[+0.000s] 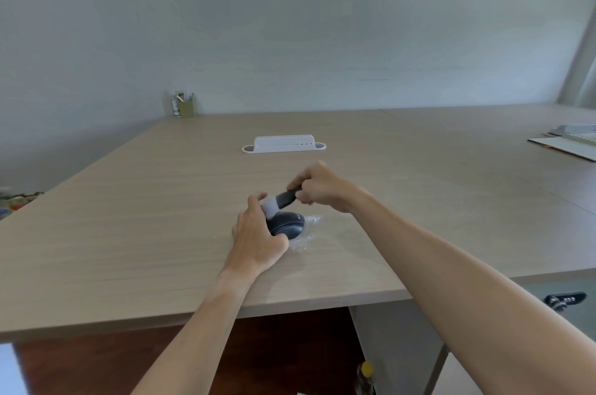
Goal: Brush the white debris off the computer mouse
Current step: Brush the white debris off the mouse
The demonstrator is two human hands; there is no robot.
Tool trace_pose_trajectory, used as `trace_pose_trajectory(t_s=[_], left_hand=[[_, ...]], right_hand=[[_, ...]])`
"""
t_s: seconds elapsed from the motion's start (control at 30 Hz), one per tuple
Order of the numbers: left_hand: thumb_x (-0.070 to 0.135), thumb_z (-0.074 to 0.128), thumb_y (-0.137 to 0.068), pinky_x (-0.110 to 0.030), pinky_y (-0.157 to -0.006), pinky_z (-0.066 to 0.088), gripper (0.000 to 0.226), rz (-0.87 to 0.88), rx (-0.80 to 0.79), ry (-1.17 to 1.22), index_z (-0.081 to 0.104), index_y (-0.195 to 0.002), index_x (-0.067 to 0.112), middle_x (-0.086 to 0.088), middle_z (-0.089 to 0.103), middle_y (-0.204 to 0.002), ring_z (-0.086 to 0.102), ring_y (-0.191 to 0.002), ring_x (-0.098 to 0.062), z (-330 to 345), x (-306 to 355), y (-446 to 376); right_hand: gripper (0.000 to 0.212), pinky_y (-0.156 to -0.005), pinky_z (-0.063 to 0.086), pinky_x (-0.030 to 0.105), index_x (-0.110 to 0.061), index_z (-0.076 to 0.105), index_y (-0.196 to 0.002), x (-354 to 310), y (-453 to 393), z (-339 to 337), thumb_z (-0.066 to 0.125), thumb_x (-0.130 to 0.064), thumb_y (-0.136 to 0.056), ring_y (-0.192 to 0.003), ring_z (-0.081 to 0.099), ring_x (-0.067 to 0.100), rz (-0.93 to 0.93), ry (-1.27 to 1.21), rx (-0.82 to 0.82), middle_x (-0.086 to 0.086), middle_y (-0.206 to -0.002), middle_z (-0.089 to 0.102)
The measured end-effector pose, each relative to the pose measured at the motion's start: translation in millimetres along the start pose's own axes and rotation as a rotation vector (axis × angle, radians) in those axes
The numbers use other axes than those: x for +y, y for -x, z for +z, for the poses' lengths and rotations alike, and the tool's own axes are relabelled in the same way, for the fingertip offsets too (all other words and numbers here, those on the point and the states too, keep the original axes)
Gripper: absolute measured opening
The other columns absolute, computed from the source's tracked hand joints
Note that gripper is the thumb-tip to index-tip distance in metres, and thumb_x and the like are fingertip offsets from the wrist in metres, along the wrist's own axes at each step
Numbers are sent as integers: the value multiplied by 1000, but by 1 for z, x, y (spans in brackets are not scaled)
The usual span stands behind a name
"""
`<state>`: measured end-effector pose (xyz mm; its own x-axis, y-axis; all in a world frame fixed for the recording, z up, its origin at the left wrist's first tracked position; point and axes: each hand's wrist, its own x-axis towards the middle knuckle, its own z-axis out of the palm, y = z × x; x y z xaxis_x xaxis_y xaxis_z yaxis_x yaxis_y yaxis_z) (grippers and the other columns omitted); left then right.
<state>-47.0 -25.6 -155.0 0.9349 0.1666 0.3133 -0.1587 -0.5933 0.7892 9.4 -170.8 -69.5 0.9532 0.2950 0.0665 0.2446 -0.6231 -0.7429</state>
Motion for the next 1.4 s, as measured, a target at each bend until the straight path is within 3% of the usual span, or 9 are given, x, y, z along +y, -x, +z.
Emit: trace_pose_trajectory(t_s=[0.13, 0.27, 0.47, 0.6, 0.83, 1.03, 1.17, 1.27, 1.4], left_hand=[[8, 57, -63, -43, -107, 33, 80, 6, -12, 18, 30, -137, 25, 9, 58, -106, 43, -111, -18, 0, -1, 1], [7, 56, -62, -42, -107, 32, 84, 6, -23, 6, 27, -140, 24, 8, 58, -105, 42, -108, -16, -1, 1, 1], [8, 58, -63, -44, -105, 35, 84, -3, -26, 1, 28, -139, 25, 9, 55, -104, 45, -108, -19, 0, 1, 0], [14, 52, -58, -42, -106, 33, 84, 22, -18, -21, 30, -137, 29, 7, 58, -108, 46, -110, -20, 0, -2, -1], [25, 54, -82, -31, -96, 25, 44, 76, -15, -277, 55, -126, 29, 5, 53, -120, 35, -122, -23, 5, 1, -1], [23, 49, -88, -30, -98, 23, 41, 99, -30, -269, 57, -128, 28, 6, 53, -128, 34, -123, -21, 5, -1, 0], [17, 46, -87, -32, -97, 28, 36, 116, -54, -290, 60, -118, 29, 4, 55, -117, 39, -119, -23, 5, -2, -2], [14, 44, -83, -34, -92, 30, 27, 123, -69, -237, 57, -92, 36, 6, 56, -106, 43, -112, -23, 4, -4, -3], [14, 45, -87, -33, -103, 26, 43, 109, -68, -247, 57, -127, 25, 1, 54, -128, 39, -125, -22, 4, -3, -1]], right_hand=[[28, -77, 55, 36, 2, 75, -93, 9, -6, -5, 51, 5, -77, -94, 62, 33, 25, 306, 69, 21, -96, 70], [31, -84, 56, 41, 4, 73, -90, 13, -7, -17, 45, 5, -76, -100, 61, 35, 54, 298, 177, 21, -101, 70], [38, -54, 41, 23, -1, 74, -97, -1, 6, -7, 46, 10, -74, -63, 51, 16, 23, 94, -28, 9, -68, 63], [38, -70, 46, 26, -2, 75, -100, 3, 6, -18, 44, 7, -81, -95, 62, 24, 16, 261, 35, 13, -104, 73], [40, -56, 40, 23, -4, 75, -95, 7, 8, -21, 46, 11, -73, -69, 52, 19, 36, 45, -20, 10, -74, 63], [41, -77, 48, 27, -3, 75, -101, 16, 4, -19, 41, 9, -80, -108, 61, 26, 28, 219, 105, 13, -109, 72], [40, -61, 43, 21, -4, 74, -98, 12, 7, -19, 45, 11, -75, -79, 57, 18, 30, -14, 76, 3, -82, 66], [42, -62, 43, 19, -4, 74, -99, 14, 10, -12, 45, 12, -73, -76, 57, 15, 24, 40, -43, 6, -89, 67], [43, -85, 51, 29, -4, 75, -100, 21, 5, -15, 42, 10, -76, -108, 62, 25, -17, 207, 90, 13, -108, 73]])
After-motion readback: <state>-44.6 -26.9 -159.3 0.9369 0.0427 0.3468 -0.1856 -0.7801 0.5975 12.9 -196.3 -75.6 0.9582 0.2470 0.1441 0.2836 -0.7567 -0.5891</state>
